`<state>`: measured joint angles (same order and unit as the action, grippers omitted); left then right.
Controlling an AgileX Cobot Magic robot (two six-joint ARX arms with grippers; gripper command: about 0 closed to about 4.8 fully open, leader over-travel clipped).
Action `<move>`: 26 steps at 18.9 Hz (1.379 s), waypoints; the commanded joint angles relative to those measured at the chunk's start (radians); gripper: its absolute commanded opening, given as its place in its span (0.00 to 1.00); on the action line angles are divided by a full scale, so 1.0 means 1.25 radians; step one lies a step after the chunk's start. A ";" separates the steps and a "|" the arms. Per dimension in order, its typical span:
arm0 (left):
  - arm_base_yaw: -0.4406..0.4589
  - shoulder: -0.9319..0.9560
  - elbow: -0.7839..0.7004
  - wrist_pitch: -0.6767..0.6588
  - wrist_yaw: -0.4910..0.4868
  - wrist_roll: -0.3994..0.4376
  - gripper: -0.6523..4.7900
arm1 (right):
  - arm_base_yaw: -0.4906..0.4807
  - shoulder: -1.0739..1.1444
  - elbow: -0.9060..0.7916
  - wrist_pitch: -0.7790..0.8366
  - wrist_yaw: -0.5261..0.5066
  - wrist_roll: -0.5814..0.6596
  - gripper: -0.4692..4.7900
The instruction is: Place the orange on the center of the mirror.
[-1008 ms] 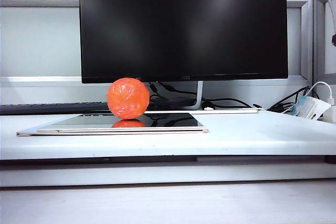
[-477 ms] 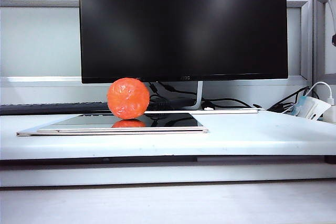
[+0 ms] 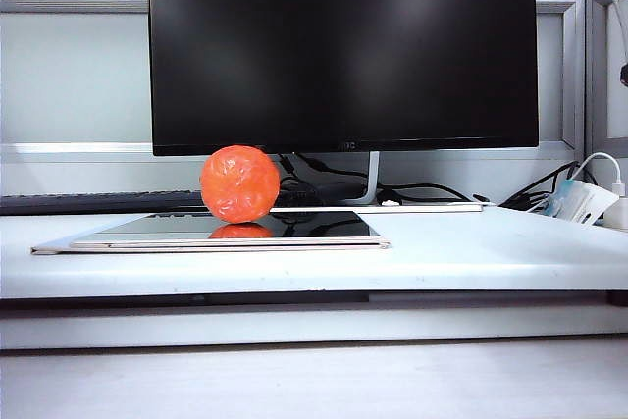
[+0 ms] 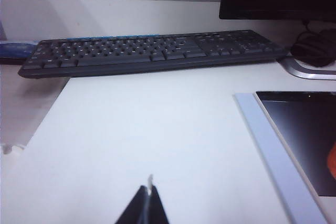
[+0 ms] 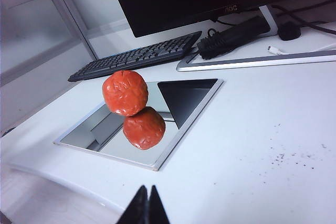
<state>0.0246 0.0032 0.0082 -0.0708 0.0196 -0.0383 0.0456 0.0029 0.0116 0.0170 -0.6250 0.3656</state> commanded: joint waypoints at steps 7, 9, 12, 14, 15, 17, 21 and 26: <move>0.000 0.000 0.001 0.001 0.003 0.003 0.11 | 0.000 0.000 -0.005 0.011 -0.003 -0.002 0.09; 0.000 0.000 0.001 0.001 0.003 0.003 0.11 | 0.000 0.000 -0.005 0.011 -0.003 -0.002 0.09; 0.000 0.000 0.001 0.001 0.003 0.003 0.11 | -0.001 0.000 -0.005 0.012 0.011 -0.070 0.09; 0.000 0.000 0.001 0.001 0.003 0.003 0.11 | -0.001 0.000 -0.005 0.004 0.146 -0.152 0.09; 0.000 0.000 0.001 0.001 0.003 0.003 0.11 | -0.001 0.000 -0.005 0.002 0.244 -0.170 0.09; 0.000 0.000 0.001 0.001 0.003 0.003 0.11 | -0.001 0.000 -0.005 -0.008 0.475 -0.165 0.09; 0.000 0.000 0.001 0.001 0.003 0.003 0.11 | -0.001 0.000 -0.005 -0.017 0.522 -0.171 0.09; 0.000 0.000 0.001 0.001 0.003 0.003 0.11 | 0.000 0.000 -0.005 -0.016 0.519 -0.170 0.09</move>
<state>0.0250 0.0032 0.0082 -0.0719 0.0193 -0.0380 0.0448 0.0029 0.0116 -0.0177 0.0231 0.1558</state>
